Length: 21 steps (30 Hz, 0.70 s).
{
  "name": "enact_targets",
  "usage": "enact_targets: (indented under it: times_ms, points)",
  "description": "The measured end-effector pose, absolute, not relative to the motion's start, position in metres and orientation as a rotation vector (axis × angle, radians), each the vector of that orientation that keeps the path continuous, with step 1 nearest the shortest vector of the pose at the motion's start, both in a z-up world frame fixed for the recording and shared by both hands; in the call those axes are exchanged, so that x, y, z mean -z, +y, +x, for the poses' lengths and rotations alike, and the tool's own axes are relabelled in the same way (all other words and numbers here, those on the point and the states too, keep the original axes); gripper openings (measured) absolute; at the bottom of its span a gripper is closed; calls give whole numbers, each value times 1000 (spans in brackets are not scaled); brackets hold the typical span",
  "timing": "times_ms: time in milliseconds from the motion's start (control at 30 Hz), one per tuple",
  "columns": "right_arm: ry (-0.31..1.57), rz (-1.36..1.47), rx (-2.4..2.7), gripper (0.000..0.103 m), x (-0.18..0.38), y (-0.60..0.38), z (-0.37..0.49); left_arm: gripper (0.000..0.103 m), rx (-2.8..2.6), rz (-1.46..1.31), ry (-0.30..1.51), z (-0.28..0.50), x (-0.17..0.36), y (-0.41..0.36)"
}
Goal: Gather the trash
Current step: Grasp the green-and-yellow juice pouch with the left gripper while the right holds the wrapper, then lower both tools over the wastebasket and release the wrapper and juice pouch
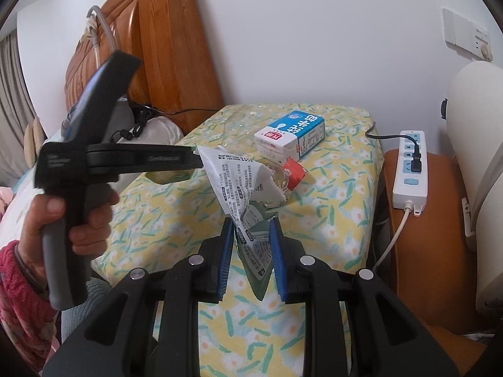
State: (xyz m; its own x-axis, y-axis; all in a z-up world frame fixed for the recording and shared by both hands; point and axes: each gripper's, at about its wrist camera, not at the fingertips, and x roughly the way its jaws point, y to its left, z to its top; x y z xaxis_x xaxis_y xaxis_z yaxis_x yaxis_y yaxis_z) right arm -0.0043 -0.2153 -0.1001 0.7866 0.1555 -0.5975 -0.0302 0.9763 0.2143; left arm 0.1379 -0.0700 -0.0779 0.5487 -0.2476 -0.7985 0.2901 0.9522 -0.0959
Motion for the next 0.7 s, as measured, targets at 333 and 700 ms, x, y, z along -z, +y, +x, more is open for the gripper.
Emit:
enact_targets:
  times_ms: [333,700]
  points:
    - [670,155,-130,24,91,-189,-29,54,311,28,898,62,68,-16]
    - [762,60,-233,24,91,-151,-92,54,320,-8,892,-23,66,35]
